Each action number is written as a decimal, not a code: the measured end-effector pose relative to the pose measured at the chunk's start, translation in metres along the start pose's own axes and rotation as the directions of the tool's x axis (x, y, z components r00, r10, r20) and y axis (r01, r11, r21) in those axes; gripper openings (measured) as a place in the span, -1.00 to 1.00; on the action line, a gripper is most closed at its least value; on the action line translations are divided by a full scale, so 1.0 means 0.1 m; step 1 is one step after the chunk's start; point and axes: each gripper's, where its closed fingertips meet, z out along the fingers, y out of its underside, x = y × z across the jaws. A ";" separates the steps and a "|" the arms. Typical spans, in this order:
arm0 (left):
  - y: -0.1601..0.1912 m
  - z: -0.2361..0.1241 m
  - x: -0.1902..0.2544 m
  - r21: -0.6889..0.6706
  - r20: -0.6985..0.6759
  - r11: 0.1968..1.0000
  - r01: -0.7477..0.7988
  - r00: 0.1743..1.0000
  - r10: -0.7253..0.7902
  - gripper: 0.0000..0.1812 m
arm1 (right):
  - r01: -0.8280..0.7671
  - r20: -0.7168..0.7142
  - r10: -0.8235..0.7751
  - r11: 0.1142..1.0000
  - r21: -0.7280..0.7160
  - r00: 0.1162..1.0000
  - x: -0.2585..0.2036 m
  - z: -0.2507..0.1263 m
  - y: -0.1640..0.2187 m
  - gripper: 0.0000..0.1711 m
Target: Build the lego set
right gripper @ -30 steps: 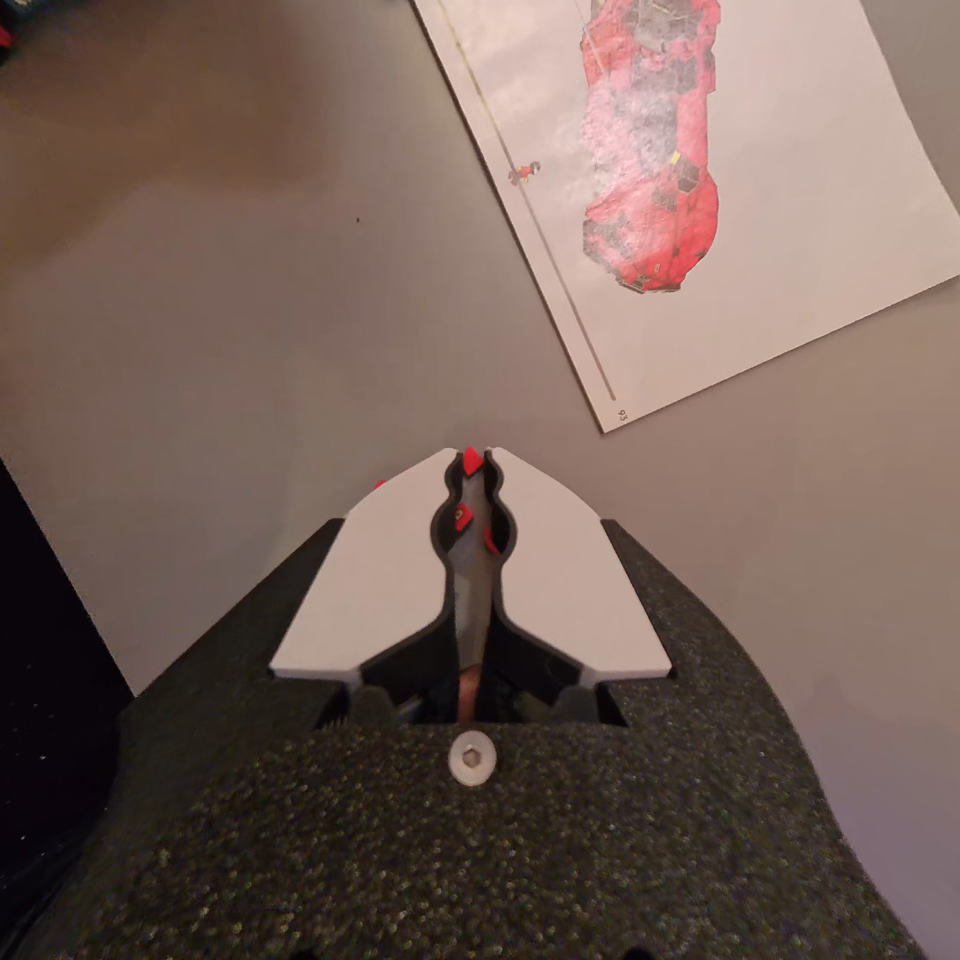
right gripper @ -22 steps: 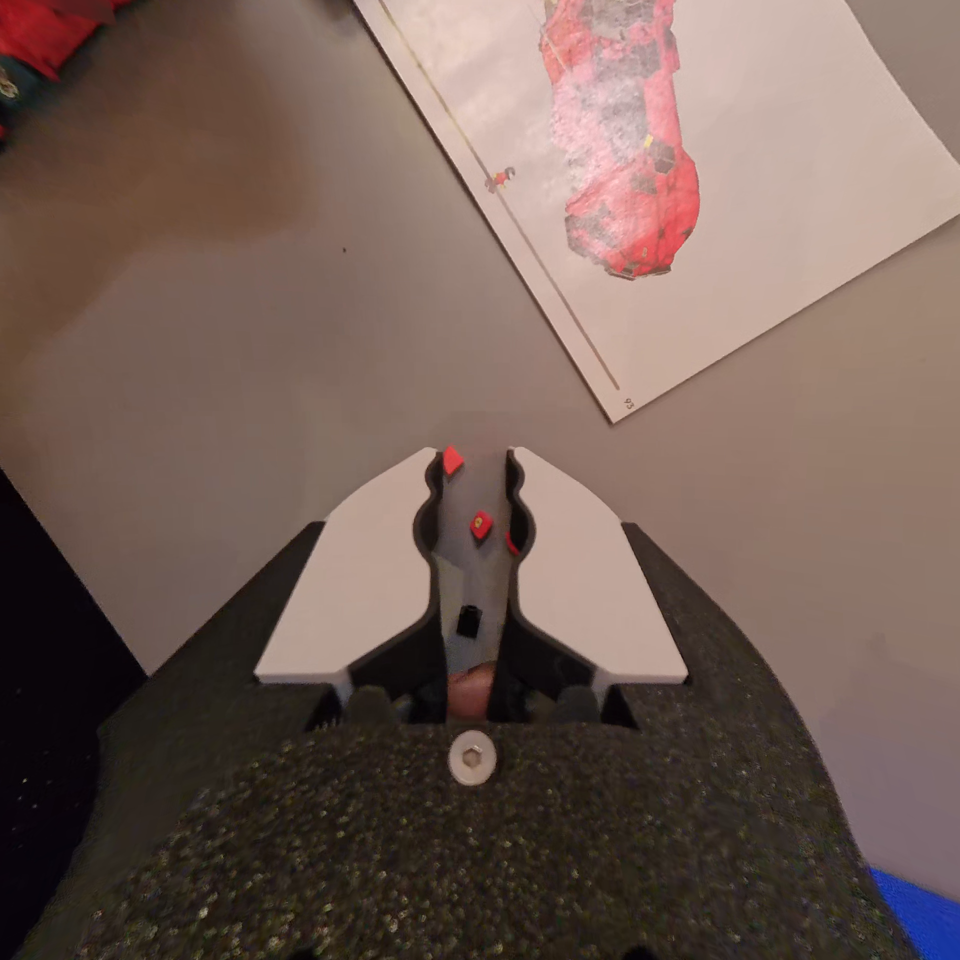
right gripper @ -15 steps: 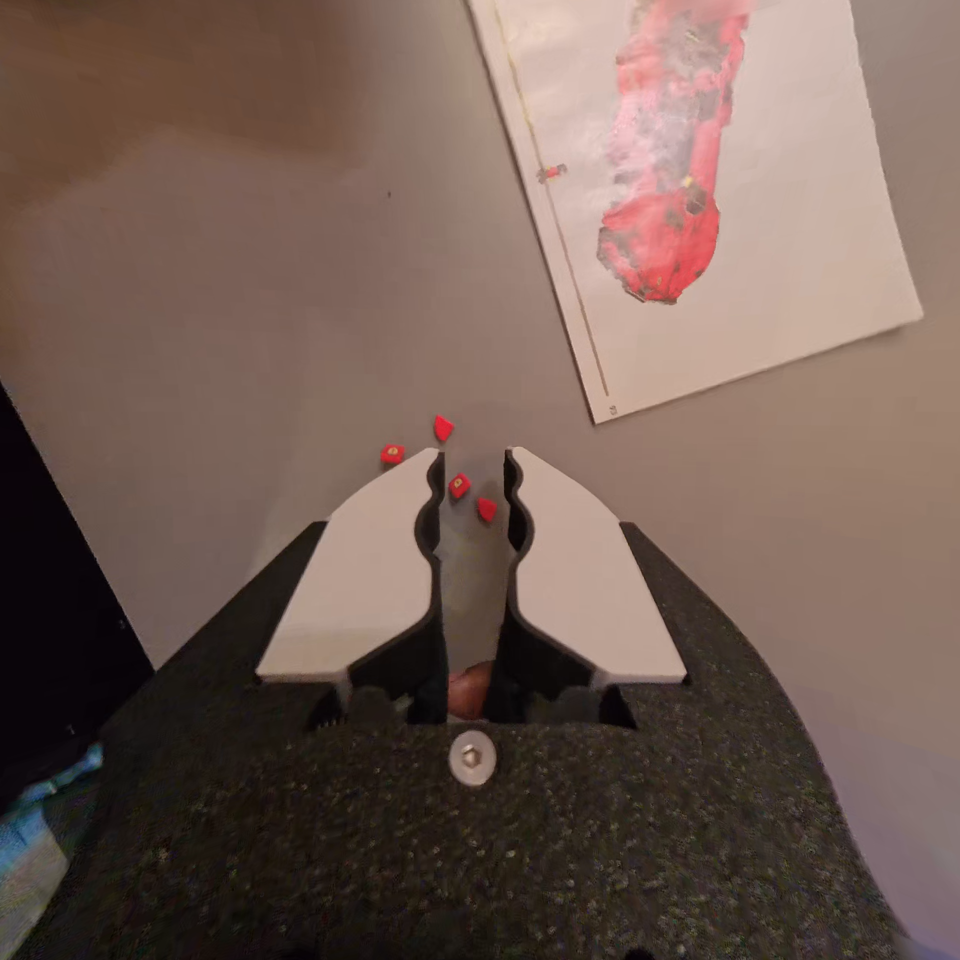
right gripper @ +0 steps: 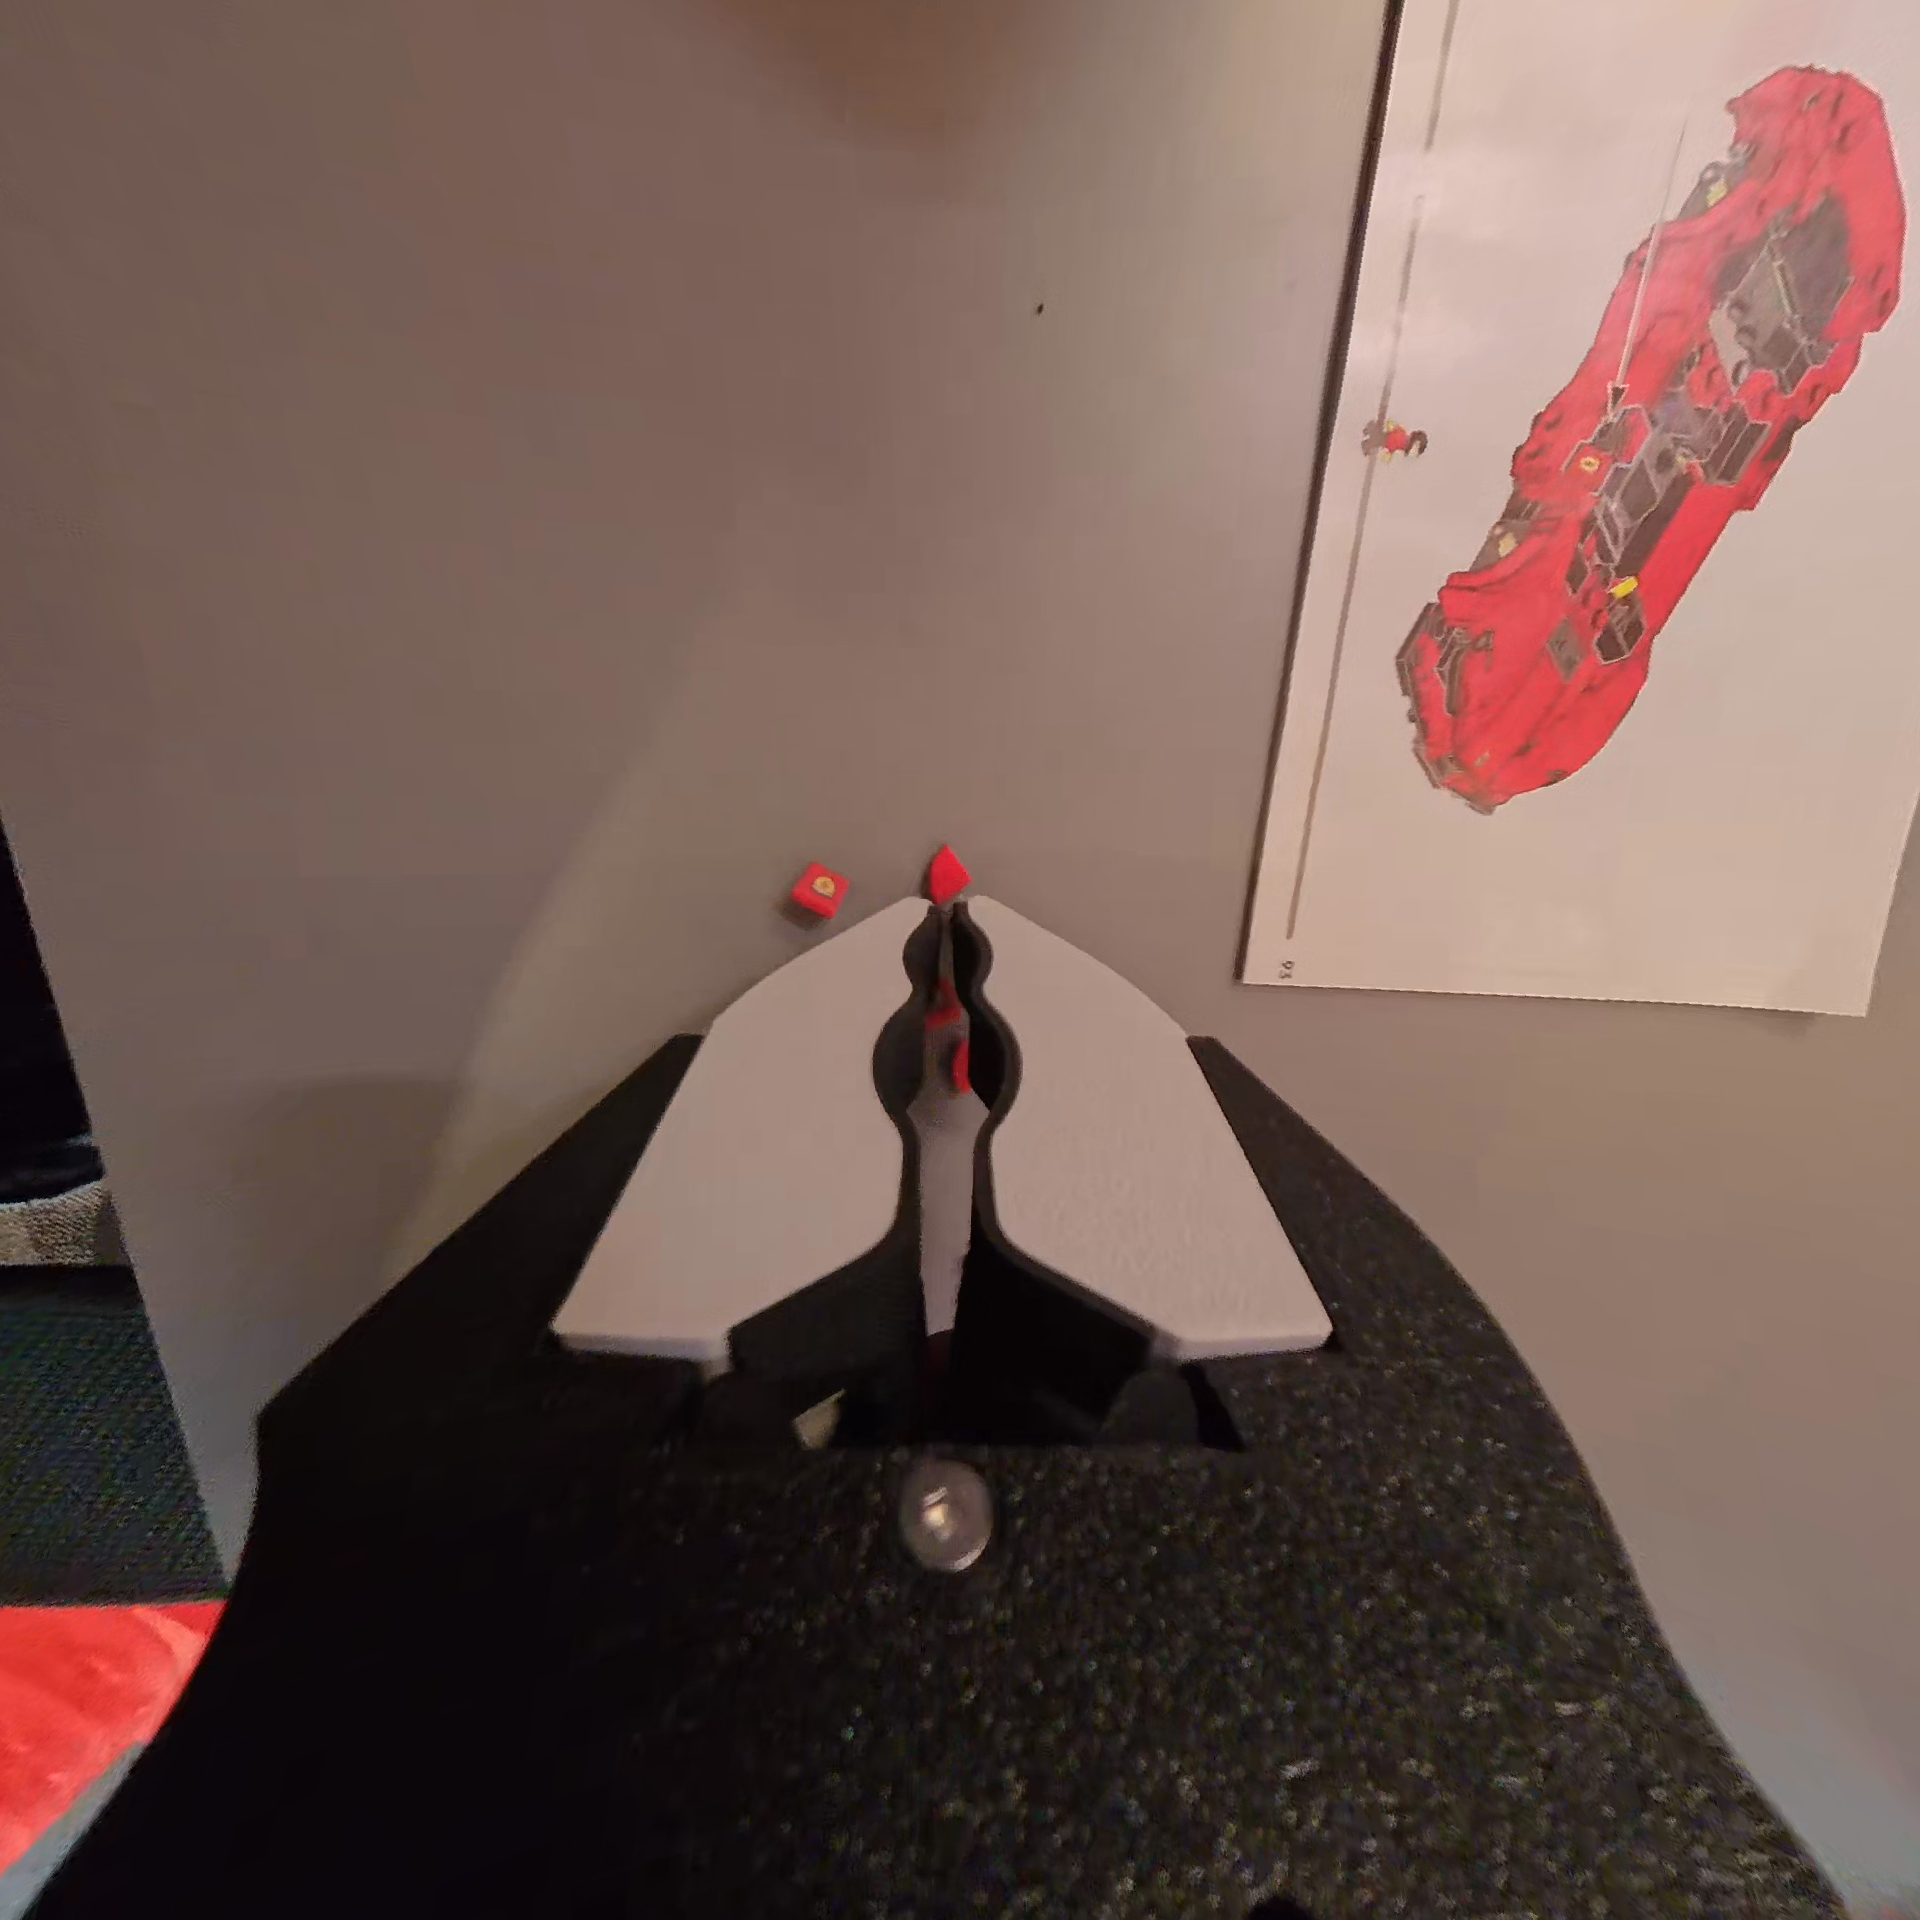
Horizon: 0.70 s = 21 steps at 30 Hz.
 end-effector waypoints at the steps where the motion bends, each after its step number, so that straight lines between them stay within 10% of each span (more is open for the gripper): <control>1: 0.00 0.00 0.00 0.002 0.000 1.000 0.001 1.000 -0.001 -0.92 | -0.010 -0.005 0.010 1.000 -0.001 1.000 -0.02 0.01 -0.01 -0.96; 21: -0.02 0.00 0.02 0.011 -0.006 1.000 0.000 1.000 0.000 -0.91 | -0.222 0.021 0.221 0.970 0.103 0.975 -0.03 -0.05 -0.10 -1.00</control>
